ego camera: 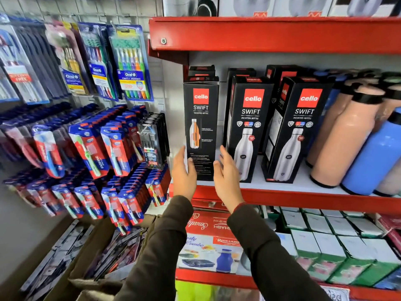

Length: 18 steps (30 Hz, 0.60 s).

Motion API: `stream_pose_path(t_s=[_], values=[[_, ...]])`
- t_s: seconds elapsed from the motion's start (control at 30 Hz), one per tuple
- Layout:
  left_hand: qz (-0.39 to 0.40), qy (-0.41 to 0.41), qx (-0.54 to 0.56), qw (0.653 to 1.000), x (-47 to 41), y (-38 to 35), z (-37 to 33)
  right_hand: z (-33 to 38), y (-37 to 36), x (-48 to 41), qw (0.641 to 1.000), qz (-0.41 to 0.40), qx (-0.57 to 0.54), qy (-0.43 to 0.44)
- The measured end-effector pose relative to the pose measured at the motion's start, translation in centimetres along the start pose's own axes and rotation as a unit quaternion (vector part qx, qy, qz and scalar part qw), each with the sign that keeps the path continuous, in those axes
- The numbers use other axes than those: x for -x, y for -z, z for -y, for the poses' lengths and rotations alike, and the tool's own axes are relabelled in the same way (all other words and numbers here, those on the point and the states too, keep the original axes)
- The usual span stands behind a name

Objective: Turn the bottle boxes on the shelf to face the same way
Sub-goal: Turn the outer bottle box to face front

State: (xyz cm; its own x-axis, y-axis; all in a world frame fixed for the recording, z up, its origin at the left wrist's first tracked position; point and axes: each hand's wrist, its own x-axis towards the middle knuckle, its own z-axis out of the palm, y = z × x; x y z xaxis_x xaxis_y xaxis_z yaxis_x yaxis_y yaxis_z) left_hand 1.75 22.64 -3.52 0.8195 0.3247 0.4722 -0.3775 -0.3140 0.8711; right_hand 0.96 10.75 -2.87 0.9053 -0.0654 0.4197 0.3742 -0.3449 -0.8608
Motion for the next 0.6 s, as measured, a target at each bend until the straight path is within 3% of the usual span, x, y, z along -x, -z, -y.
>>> stream_pose_path(t_s=[0.13, 0.43, 0.6], values=[[0.029, 0.054, 0.029, 0.998, -0.6, 0.5, 0.8, -0.4, -0.6, -0.5, 0.999, 0.029, 0.007, -0.046], [0.06, 0.054, 0.075, 0.994, -1.6, 2.3, 2.6, -0.2, -0.9, -0.4, 0.999, 0.009, -0.017, -0.05], [0.023, 0.102, 0.202, 0.974, -1.1, 3.1, 0.8, 1.6, -0.8, -0.1, 0.998, 0.018, -0.033, -0.041]])
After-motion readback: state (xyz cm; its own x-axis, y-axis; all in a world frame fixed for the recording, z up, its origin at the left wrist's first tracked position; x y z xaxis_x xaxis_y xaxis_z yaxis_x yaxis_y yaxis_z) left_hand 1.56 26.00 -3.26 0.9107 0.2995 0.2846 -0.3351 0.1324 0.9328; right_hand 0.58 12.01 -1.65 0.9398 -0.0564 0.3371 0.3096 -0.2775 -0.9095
